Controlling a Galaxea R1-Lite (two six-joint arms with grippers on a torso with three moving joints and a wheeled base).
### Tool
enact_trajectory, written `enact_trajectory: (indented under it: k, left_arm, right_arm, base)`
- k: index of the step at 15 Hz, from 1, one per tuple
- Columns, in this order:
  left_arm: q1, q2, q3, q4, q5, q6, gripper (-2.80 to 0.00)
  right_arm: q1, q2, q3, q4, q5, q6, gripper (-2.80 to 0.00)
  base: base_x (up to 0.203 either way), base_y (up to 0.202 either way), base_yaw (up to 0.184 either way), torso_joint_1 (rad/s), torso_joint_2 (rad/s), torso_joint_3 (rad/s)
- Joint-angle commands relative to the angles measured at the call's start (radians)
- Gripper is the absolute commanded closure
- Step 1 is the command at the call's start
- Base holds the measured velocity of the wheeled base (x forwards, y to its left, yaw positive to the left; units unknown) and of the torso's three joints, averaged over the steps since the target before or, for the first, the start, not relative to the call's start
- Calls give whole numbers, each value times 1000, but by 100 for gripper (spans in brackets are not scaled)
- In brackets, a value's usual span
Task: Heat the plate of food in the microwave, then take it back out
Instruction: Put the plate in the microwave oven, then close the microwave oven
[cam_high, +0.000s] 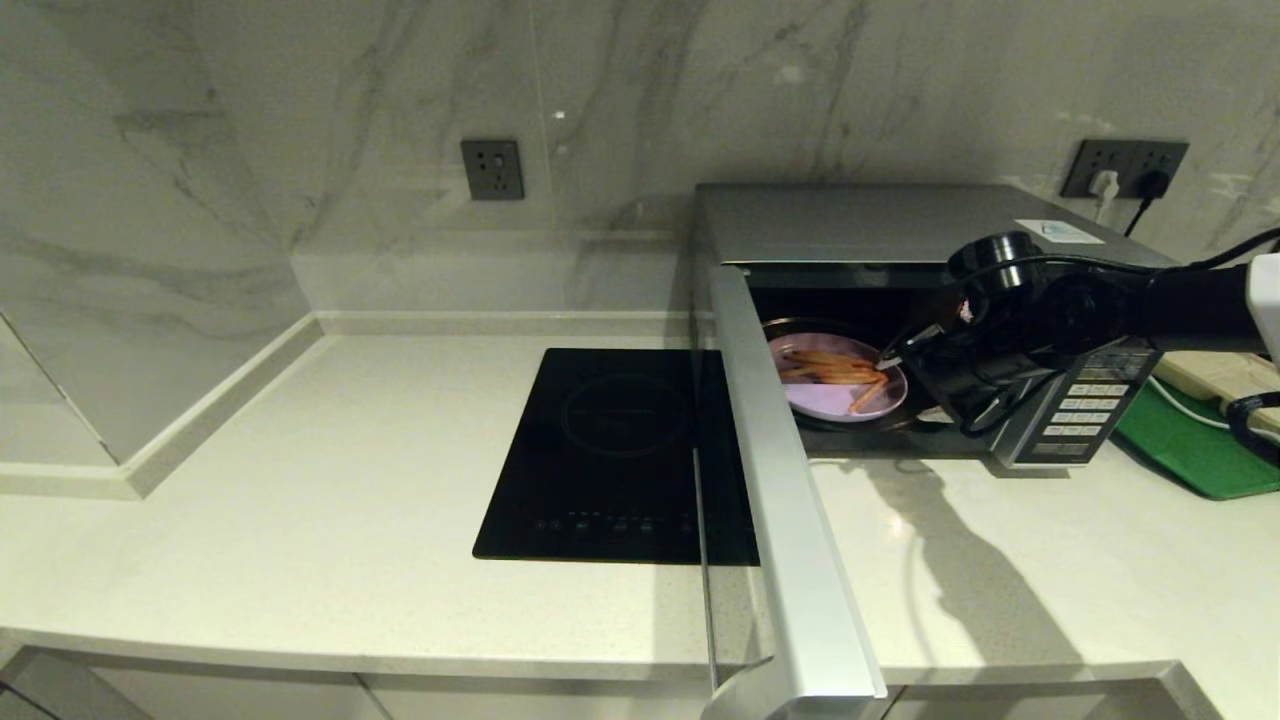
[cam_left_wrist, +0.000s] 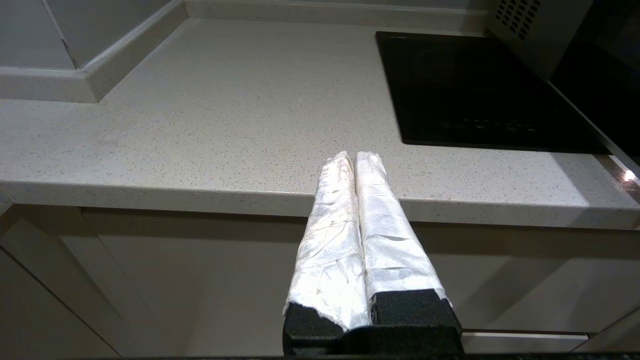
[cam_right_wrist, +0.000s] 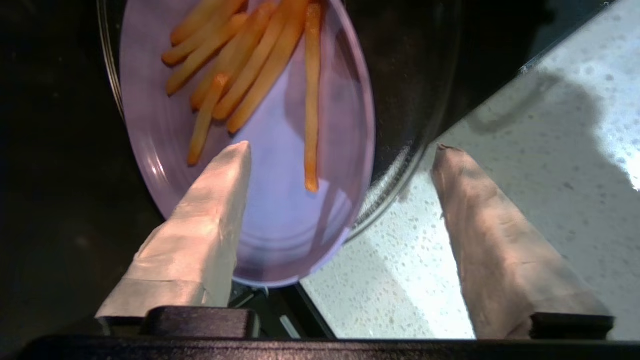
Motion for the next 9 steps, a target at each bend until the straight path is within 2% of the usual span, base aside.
enact_trajectory:
  k: [1, 4, 6, 9]
  left_arm:
    - [0, 0, 0, 0, 1, -1, 0]
    - [0, 0, 0, 0, 1, -1, 0]
    - [0, 0, 0, 0, 1, -1, 0]
    - [0, 0, 0, 0, 1, -1, 0]
  right_arm:
    - [1, -85, 84, -10, -1, 2, -280]
    - [3, -171, 269, -31, 8, 2, -280]
    - [8, -213, 373, -101, 23, -4, -280]
    - [21, -231, 394, -127, 32, -6, -280]
  base:
    - [0, 0, 0, 0, 0, 0]
    - [0, 0, 0, 0, 0, 0]
    - [0, 0, 0, 0, 0, 0]
    - [0, 0, 0, 0, 0, 0]
